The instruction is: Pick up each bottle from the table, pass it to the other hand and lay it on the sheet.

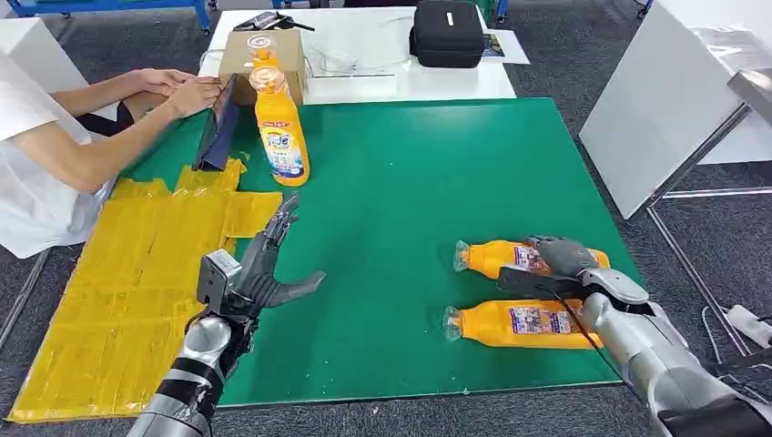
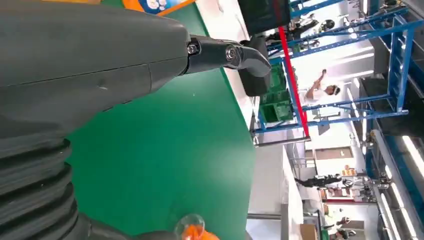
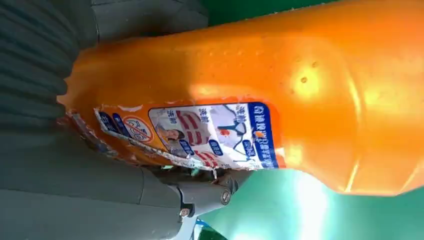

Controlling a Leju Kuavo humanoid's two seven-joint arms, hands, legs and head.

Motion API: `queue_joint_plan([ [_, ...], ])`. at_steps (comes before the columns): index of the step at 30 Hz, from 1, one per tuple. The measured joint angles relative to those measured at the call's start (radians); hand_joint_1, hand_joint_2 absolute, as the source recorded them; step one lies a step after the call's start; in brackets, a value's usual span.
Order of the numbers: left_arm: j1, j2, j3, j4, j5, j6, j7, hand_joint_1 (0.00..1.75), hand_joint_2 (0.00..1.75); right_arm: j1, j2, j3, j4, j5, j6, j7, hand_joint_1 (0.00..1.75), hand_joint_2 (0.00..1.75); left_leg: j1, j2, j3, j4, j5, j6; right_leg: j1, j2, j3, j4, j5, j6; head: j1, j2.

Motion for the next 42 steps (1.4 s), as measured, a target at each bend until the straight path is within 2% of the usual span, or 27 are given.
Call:
queue_joint_plan([
  [6,0.008,0.0,0.0,-0.003,0.0,0.0,0.016,0.0,1.75,0.002,0.03,-0.005,0.001,0.025,-0.076,0.036,1.75,1.75,0.0,0.001,0.0,0.0,0.0,0.0,0.0,0.001,0.0,0.0,0.0,0.0,0.0,0.0],
  [8,0.014,0.0,0.0,-0.013,-0.002,0.002,0.029,0.0,1.75,0.013,0.056,-0.014,-0.008,0.049,-0.16,0.079,1.75,1.75,0.0,0.002,0.0,0.0,0.0,0.0,0.0,0.001,0.0,0.0,0.0,0.0,0.0,0.0],
  [11,0.033,0.0,0.002,-0.037,-0.011,0.008,0.055,0.0,1.75,0.065,0.113,-0.055,-0.08,0.121,-0.368,0.154,1.75,1.75,0.0,0.002,0.0,0.0,0.0,0.0,0.0,0.002,-0.001,0.001,0.0,0.0,0.0,0.0],
  [14,0.04,0.0,0.002,-0.05,-0.011,0.007,0.07,0.0,1.75,0.113,0.167,-0.104,-0.197,0.184,-0.445,0.198,1.75,1.75,0.001,0.003,0.0,0.0,0.0,0.0,0.001,0.002,-0.002,0.001,0.0,-0.001,-0.001,0.0],
  [15,0.04,-0.003,0.002,-0.053,-0.011,0.005,0.074,0.0,1.75,0.128,0.179,-0.115,-0.231,0.192,-0.457,0.196,1.75,1.75,0.001,0.002,-0.001,0.0,0.001,-0.001,0.001,0.001,-0.001,0.001,-0.001,-0.001,-0.001,0.0],
  [19,0.038,-0.006,0.002,-0.054,-0.01,0.001,0.083,0.0,1.75,0.206,0.244,-0.203,-0.414,0.189,-0.624,0.132,1.75,1.75,0.001,-0.001,-0.002,0.0,0.001,-0.001,0.0,-0.002,-0.001,0.001,-0.001,0.0,0.0,0.0],
  [22,0.029,-0.013,-0.012,-0.054,-0.011,0.01,0.098,0.0,1.75,0.264,0.302,-0.265,-0.567,0.175,-0.681,0.072,1.75,1.75,0.001,-0.001,-0.002,0.0,0.001,0.0,0.0,-0.002,-0.002,0.0,-0.001,0.0,0.0,0.0],
  [25,0.017,-0.017,-0.026,-0.053,-0.002,0.015,0.112,0.0,1.75,0.309,0.36,-0.315,-0.688,0.095,-0.679,-0.003,1.75,1.75,0.001,-0.001,-0.002,0.0,0.0,0.0,0.0,-0.002,-0.002,0.0,-0.001,0.0,0.0,0.0],
  [29,0.007,-0.017,-0.038,-0.051,0.008,0.019,0.117,0.0,1.75,0.34,0.392,-0.325,-0.767,0.006,-0.647,-0.027,1.75,1.75,0.001,-0.001,-0.002,0.0,0.0,0.0,0.0,-0.002,-0.002,0.0,-0.001,0.0,0.0,0.0],
  [31,0.007,-0.017,-0.043,-0.05,0.015,0.016,0.119,0.0,1.75,0.348,0.4,-0.328,-0.793,-0.105,-0.569,-0.056,1.71,1.75,0.0,0.0,-0.002,0.0,0.0,0.0,0.0,-0.001,-0.002,0.0,0.0,0.0,0.0,0.0],
  [33,0.006,-0.017,-0.046,-0.05,0.026,0.006,0.119,0.0,1.75,0.356,0.407,-0.328,-0.803,-0.189,-0.495,-0.084,1.75,1.75,0.0,0.0,-0.002,0.0,0.0,0.0,0.0,-0.001,-0.002,0.0,0.0,0.0,0.0,0.0],
  [37,0.006,-0.017,-0.061,-0.055,0.039,-0.011,0.12,0.0,1.75,0.368,0.428,-0.314,-0.802,-0.363,-0.283,-0.125,1.69,1.75,0.001,0.0,-0.002,0.0,0.0,0.0,0.0,-0.001,-0.002,0.0,0.0,0.0,0.0,0.0],
  [42,0.015,-0.017,-0.095,-0.107,0.052,-0.031,0.118,0.0,1.75,0.368,0.447,-0.276,-0.749,-0.409,-0.15,-0.161,1.73,1.75,0.001,0.0,-0.003,-0.001,0.0,0.0,0.0,-0.001,-0.002,0.0,-0.001,-0.001,0.0,0.0],
])
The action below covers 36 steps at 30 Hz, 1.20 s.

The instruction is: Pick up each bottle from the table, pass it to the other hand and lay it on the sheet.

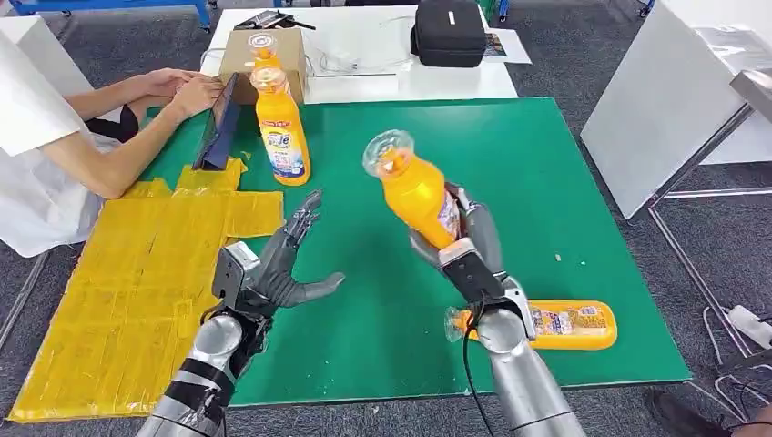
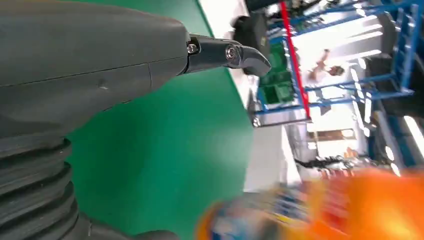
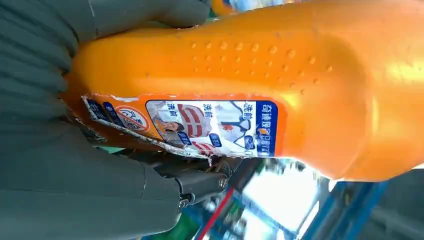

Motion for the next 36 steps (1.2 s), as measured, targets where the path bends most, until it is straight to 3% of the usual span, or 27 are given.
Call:
queue_joint_plan([
  [15,0.034,0.0,-0.094,-0.118,0.012,-0.031,-0.005,0.0,1.75,-0.002,0.078,0.106,0.115,0.014,0.058,-0.032,1.71,1.75,0.0,0.0,0.0,0.0,0.0,0.0,0.0,0.0,0.0,0.0,0.0,0.0,0.0,0.0],
  [34,0.035,0.001,-0.123,-0.128,0.021,-0.028,-0.012,0.0,1.75,-0.008,0.104,0.188,0.147,0.035,0.063,-0.047,1.75,1.75,0.0,0.0,0.0,0.0,0.0,0.0,0.0,0.0,0.0,0.0,0.0,0.0,0.0,0.0],
  [35,0.033,0.001,-0.123,-0.126,0.022,-0.023,-0.008,0.33,1.75,-0.008,0.106,0.198,0.151,0.042,0.065,-0.049,1.73,1.75,0.0,0.0,0.0,0.0,0.0,0.0,0.0,0.0,-0.001,0.0,0.0,0.0,0.0,0.0],
  [36,0.031,0.0,-0.124,-0.119,0.023,-0.016,0.001,1.55,1.75,-0.006,0.11,0.216,0.155,0.052,0.069,-0.054,1.71,1.75,0.0,0.0,0.0,0.0,0.0,0.0,0.0,0.0,-0.001,0.0,0.0,0.0,0.001,0.0],
])
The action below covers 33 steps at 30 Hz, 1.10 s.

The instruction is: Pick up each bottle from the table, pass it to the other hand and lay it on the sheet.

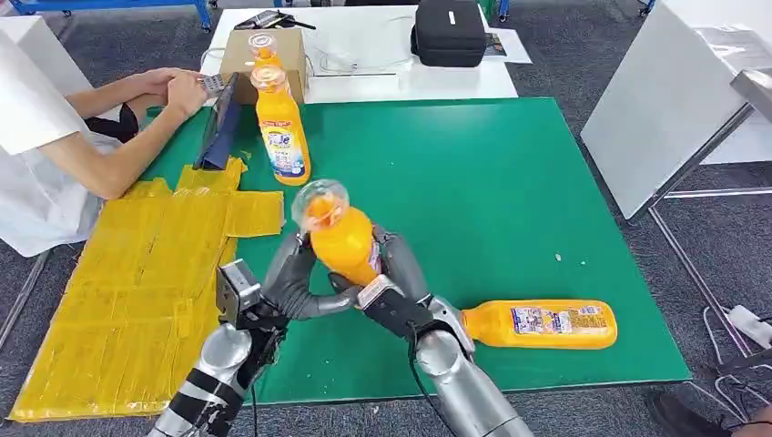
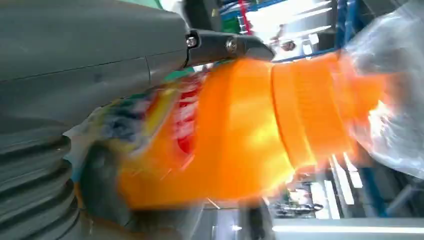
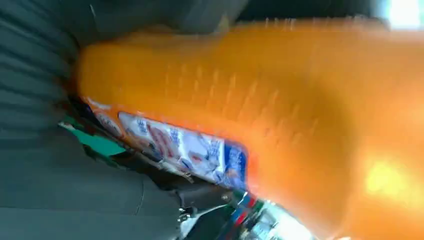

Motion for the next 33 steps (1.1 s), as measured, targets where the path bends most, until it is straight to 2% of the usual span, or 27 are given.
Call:
queue_joint_plan([
  [1,0.0,0.0,0.001,0.005,0.006,0.006,-0.001,1.75,1.75,0.001,0.005,0.012,0.002,0.001,-0.001,-0.001,1.75,1.75,0.0,0.0,0.0,0.0,0.0,0.0,0.0,0.0,0.0,0.0,0.0,0.0,-0.001,0.0],
  [2,-0.001,0.0,0.004,0.009,0.011,0.01,-0.001,1.75,1.75,-0.002,0.006,0.019,0.004,0.003,-0.001,-0.001,1.71,1.75,0.0,0.0,0.0,0.0,0.0,0.0,0.0,0.0,0.0,0.0,0.0,0.0,-0.001,0.0],
  [19,0.017,-0.001,0.029,0.014,0.084,-0.005,-0.034,1.75,1.75,-0.015,0.007,0.067,0.041,-0.005,-0.014,0.0,1.75,1.75,0.0,0.001,0.0,0.0,0.0,0.0,0.0,0.0,0.0,0.0,0.0,0.0,0.0,0.0],
  [23,0.021,-0.005,0.036,0.014,0.11,-0.005,-0.037,1.75,1.75,-0.022,0.007,0.071,0.048,-0.005,-0.018,0.0,1.69,1.75,0.0,0.001,0.0,0.0,0.0,0.0,0.0,0.0,0.0,0.0,0.0,0.0,-0.001,0.0],
  [24,0.023,-0.006,0.037,0.014,0.113,-0.005,-0.038,1.75,1.75,-0.024,0.007,0.074,0.05,-0.005,-0.02,0.0,1.48,1.75,0.0,0.001,0.0,0.0,0.0,0.0,0.0,0.0,0.0,0.0,0.0,0.0,0.0,0.0],
  [25,0.024,-0.006,0.039,0.014,0.117,-0.005,-0.039,1.75,1.75,-0.024,0.007,0.075,0.051,-0.006,-0.021,0.0,0.86,1.75,0.0,0.001,0.0,0.0,0.0,0.0,0.0,0.0,0.0,0.0,0.0,0.0,0.0,0.0],
  [26,0.025,-0.006,0.041,0.014,0.121,-0.005,-0.039,1.75,1.75,-0.025,0.007,0.076,0.053,-0.007,-0.022,0.0,0.86,1.75,0.0,0.001,0.0,0.0,0.0,0.0,0.0,0.0,0.0,0.0,0.0,0.0,-0.001,0.0],
  [27,0.028,-0.008,0.044,0.012,0.124,-0.004,-0.04,1.75,1.75,-0.025,0.007,0.077,0.055,-0.008,-0.025,0.0,0.21,1.75,0.0,0.001,0.0,0.0,0.0,0.0,0.0,0.0,0.0,0.0,0.0,0.0,0.0,0.0],
  [28,0.03,-0.008,0.046,0.008,0.126,-0.003,-0.041,1.75,1.75,-0.025,0.007,0.078,0.055,-0.01,-0.029,0.0,0.0,1.75,0.0,0.001,0.0,0.0,0.0,0.0,0.0,0.0,-0.001,0.0,0.0,0.0,0.0,0.0],
  [33,0.034,-0.008,0.052,-0.013,0.134,0.008,-0.042,1.75,1.75,-0.023,0.007,0.083,0.051,-0.015,-0.06,-0.001,0.0,1.75,0.0,0.001,0.0,0.0,0.0,0.0,0.0,0.0,-0.001,0.0,0.0,0.0,0.0,0.0],
])
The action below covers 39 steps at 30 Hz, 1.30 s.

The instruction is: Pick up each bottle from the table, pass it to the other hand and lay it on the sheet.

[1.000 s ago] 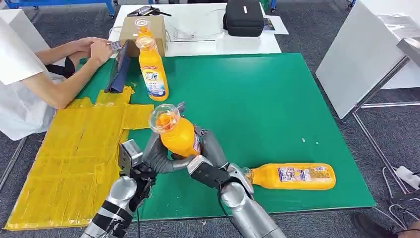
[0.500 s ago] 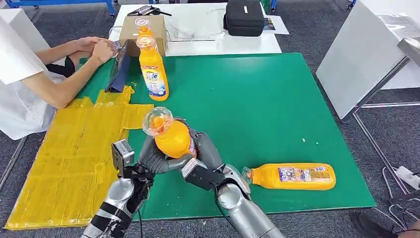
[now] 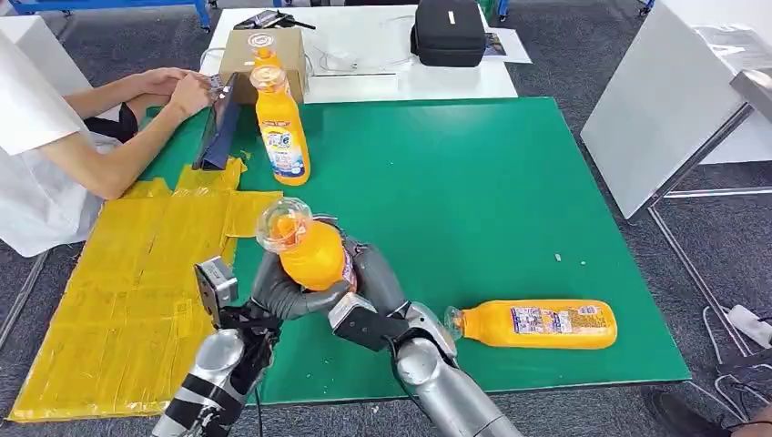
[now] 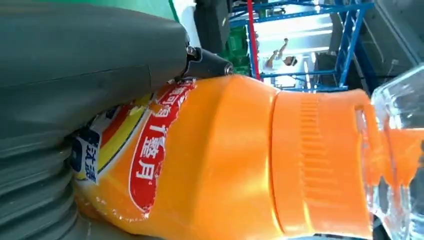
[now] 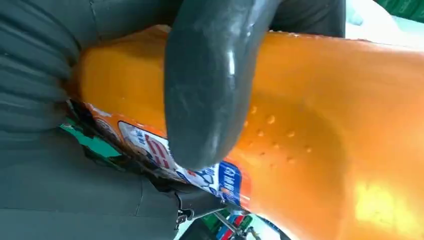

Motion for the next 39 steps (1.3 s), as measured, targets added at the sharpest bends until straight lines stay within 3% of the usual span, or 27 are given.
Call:
queue_joint_plan([
  [11,0.006,0.001,0.052,-0.084,0.011,0.042,0.02,1.75,1.75,0.052,-0.027,-0.008,-0.148,0.021,-0.037,0.018,0.0,1.75,0.0,0.0,0.0,0.0,0.0,0.0,0.0,0.0,0.0,0.0,0.0,0.0,0.0,0.0],
  [16,-0.008,0.007,0.135,-0.098,-0.052,0.222,0.029,1.75,1.75,0.082,-0.052,-0.022,-0.208,0.048,-0.076,0.027,0.0,1.75,0.0,0.0,0.0,0.0,0.0,0.0,0.0,0.001,0.0,0.0,0.0,0.0,0.0,0.0],
  [24,-0.028,0.013,0.234,-0.096,-0.122,0.342,0.027,1.75,1.75,0.094,-0.076,-0.026,-0.273,0.074,-0.104,0.038,0.0,1.75,0.0,0.001,0.0,0.0,0.0,0.0,0.0,0.001,-0.001,0.0,0.0,0.0,0.0,0.0],
  [31,-0.072,0.02,0.257,-0.051,-0.458,0.625,0.02,1.75,1.75,0.113,-0.093,-0.026,-0.353,0.101,-0.163,0.034,0.0,1.75,0.0,0.001,0.0,0.0,0.0,0.0,0.0,0.001,0.0,0.0,0.0,0.0,0.0,0.0],
  [35,-0.085,0.025,0.257,-0.026,-0.503,0.653,0.03,1.75,1.75,0.12,-0.103,-0.026,-0.391,0.105,-0.171,0.033,0.0,1.75,0.0,0.002,0.0,0.0,0.0,0.0,0.0,0.001,-0.001,0.0,0.0,0.0,0.0,0.0],
  [39,-0.123,0.045,0.24,0.055,-0.859,0.801,0.141,1.75,1.75,0.133,-0.118,-0.026,-0.455,0.113,-0.203,0.024,0.0,1.75,0.0,0.001,0.0,0.0,0.0,0.0,0.0,0.001,-0.001,0.0,0.0,0.0,0.0,0.0],
])
